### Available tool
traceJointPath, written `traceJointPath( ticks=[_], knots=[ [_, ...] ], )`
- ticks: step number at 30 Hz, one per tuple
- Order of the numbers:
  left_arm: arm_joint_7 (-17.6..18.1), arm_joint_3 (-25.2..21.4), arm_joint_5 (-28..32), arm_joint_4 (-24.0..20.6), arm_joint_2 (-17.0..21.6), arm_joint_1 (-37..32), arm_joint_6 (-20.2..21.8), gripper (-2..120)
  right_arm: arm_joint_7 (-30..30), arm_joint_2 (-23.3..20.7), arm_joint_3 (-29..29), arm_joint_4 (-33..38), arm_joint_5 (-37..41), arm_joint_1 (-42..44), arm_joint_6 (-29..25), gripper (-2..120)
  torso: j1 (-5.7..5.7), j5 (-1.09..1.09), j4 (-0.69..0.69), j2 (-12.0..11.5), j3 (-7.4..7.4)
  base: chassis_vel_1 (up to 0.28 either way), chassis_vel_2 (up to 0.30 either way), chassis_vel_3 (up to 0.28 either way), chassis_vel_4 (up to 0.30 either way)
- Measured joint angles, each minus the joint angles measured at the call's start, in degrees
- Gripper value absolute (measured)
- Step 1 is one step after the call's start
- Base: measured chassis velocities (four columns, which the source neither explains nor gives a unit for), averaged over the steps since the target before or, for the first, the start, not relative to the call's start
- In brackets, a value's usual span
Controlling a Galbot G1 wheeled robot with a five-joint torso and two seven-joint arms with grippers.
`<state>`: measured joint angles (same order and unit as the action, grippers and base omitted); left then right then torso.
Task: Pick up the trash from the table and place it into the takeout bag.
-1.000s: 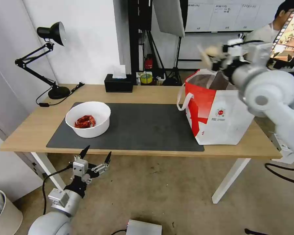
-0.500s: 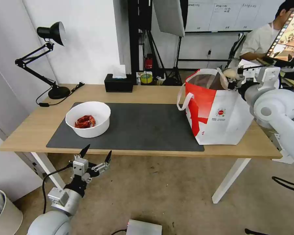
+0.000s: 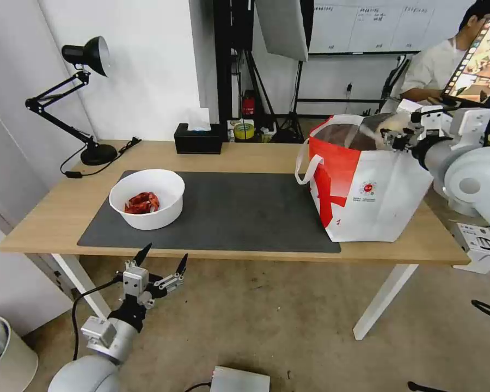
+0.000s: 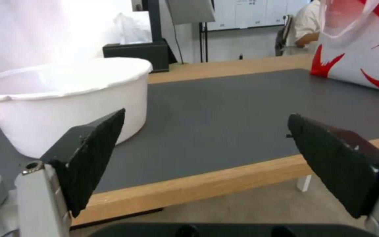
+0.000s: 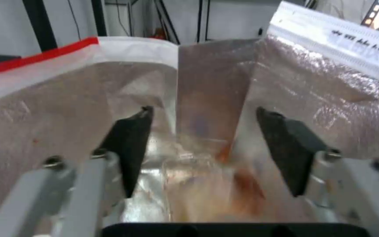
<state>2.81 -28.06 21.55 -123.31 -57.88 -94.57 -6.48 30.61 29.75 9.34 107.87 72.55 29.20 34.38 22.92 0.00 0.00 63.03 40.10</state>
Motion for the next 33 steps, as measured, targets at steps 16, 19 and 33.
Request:
traceJointPath(
  ticks=[16, 19, 33],
  knots=[
    [0.09, -0.68, -0.73, -1.66, -0.37, -1.63, 0.0, 100, -8.23, -0.98, 4.47, 7.04, 0.03, 5.98, -14.37, 100, 0.01, 0.0, 0.0, 0.0, 0.0, 0.0, 0.0, 0.0, 0.0],
    [0.1, -0.67, -0.87, -1.8, -0.59, -1.62, 0.0, 100, -12.58, -1.5, 5.3, 11.23, -0.04, 9.14, -17.59, 100, 0.0, -0.01, 0.0, 0.0, 0.0, 0.0, 0.0, 0.0, 0.0],
    [0.12, -1.33, -0.77, -2.02, -0.94, -1.46, 0.01, 100, -21.56, 0.41, 5.32, 20.92, -16.31, 38.13, -29.14, 100, 0.0, 0.0, 0.0, 0.0, 0.0, 0.0, 0.0, 0.0, 0.0]
  ],
)
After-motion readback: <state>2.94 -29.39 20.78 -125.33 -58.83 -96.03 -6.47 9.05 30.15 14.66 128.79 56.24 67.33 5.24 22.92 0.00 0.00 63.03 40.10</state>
